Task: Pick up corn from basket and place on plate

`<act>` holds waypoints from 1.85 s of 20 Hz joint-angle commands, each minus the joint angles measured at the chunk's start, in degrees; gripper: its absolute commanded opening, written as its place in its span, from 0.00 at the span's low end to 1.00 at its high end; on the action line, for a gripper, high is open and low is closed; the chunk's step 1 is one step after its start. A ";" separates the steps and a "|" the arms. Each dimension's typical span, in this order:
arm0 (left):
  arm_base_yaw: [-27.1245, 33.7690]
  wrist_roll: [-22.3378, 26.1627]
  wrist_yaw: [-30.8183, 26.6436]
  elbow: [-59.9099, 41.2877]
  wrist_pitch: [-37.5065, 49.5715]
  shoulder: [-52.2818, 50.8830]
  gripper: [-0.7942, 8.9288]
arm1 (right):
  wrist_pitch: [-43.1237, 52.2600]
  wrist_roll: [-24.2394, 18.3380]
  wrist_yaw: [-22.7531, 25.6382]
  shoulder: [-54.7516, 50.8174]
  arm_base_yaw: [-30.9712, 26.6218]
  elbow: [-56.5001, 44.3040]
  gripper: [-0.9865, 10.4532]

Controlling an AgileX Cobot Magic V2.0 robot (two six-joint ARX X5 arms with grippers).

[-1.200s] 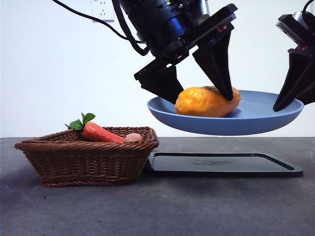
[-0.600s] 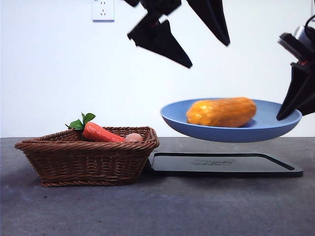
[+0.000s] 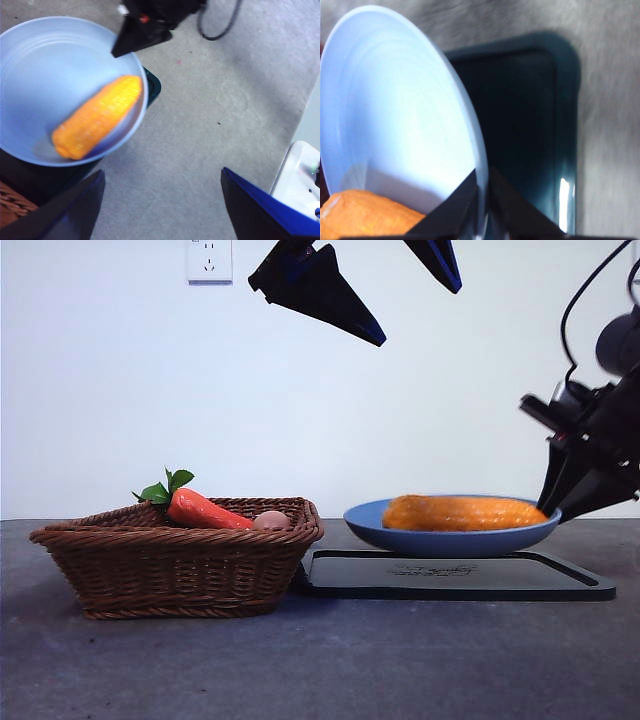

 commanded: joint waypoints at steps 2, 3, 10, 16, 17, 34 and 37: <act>-0.61 0.20 0.15 1.40 0.33 0.44 0.47 | -0.44 1.95 -0.39 4.52 0.17 3.54 0.09; -0.61 0.22 0.13 1.40 0.31 0.44 0.47 | -0.50 1.95 -0.39 5.16 0.17 3.69 0.09; -0.61 0.22 0.13 1.40 0.28 0.44 0.47 | -1.27 1.90 -0.26 6.82 0.26 3.67 0.13; -0.59 0.24 0.11 1.40 -0.13 0.44 0.47 | -5.66 -1.38 -0.24 5.46 0.42 3.67 0.26; -0.59 0.24 0.11 1.40 -0.15 0.44 0.47 | -5.92 -1.51 0.39 4.28 0.20 3.67 0.26; 2.75 0.26 0.11 1.40 -2.36 0.44 0.40 | -37.88 -17.81 4.79 -44.48 1.36 3.17 0.26; 4.44 0.26 0.11 1.40 -4.28 0.44 0.34 | -39.69 -17.66 4.76 -51.23 3.32 0.50 0.25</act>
